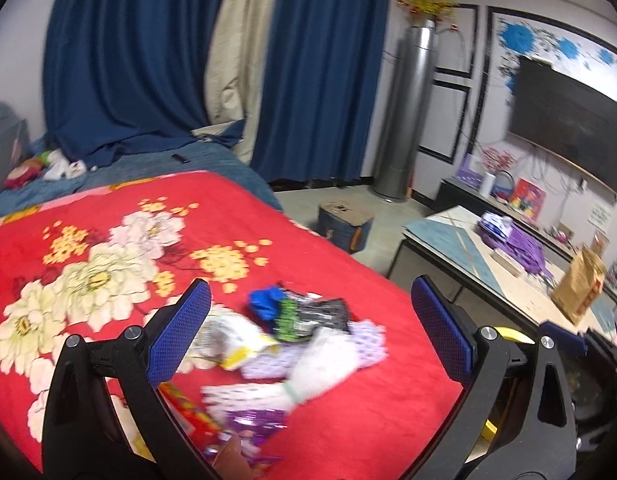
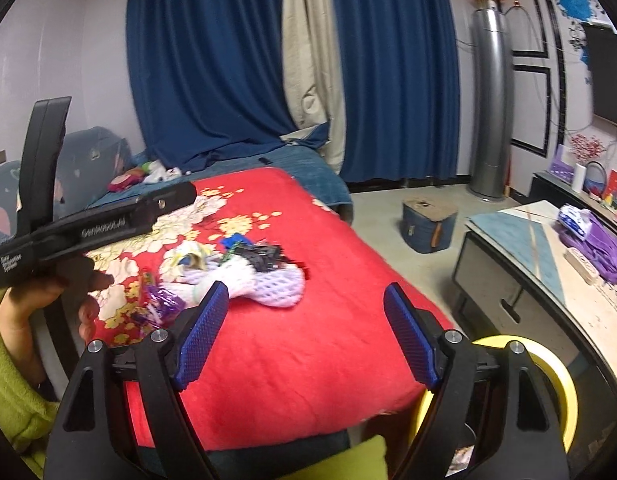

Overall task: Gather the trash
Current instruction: 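Move both tools back over the remaining wrappers on the bed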

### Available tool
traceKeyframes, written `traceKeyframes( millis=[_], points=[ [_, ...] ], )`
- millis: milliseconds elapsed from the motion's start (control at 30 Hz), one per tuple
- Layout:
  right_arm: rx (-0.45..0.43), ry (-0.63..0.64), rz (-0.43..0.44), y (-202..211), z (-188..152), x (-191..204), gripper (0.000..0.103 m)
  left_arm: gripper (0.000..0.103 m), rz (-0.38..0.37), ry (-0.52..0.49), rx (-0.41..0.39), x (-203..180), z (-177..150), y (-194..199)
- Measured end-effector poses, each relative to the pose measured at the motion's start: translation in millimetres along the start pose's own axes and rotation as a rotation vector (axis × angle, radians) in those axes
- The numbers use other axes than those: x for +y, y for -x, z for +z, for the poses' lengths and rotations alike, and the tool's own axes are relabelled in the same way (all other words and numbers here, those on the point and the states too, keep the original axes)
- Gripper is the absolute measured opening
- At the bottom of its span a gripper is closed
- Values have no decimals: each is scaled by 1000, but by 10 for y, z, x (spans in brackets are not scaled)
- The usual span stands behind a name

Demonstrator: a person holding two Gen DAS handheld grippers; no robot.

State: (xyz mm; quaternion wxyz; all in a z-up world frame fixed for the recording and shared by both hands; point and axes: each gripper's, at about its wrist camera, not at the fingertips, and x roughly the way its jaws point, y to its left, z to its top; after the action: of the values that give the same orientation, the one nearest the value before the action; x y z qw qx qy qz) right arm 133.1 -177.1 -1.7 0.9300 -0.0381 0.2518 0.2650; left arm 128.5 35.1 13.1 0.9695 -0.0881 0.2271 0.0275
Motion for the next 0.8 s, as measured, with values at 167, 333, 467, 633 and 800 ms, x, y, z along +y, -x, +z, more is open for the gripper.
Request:
traceKeyframes(
  millis=[167,333,467,633,800],
  points=[
    [30,9,35,-200,16,165,77,92,41,59,10,283,55,-9],
    [55,3,62,-373,33,260,77,92,71,116,27,531,77,-30],
    [73,-10,81,-545,64,324,77,92,76,160,53,706,53,-76],
    [104,-31,98,-771,77,381,77,92,45,246,99,921,-11,-177],
    [141,-32,113,-956,26,453,70,92,-31,327,156,989,-97,-284]
  ],
)
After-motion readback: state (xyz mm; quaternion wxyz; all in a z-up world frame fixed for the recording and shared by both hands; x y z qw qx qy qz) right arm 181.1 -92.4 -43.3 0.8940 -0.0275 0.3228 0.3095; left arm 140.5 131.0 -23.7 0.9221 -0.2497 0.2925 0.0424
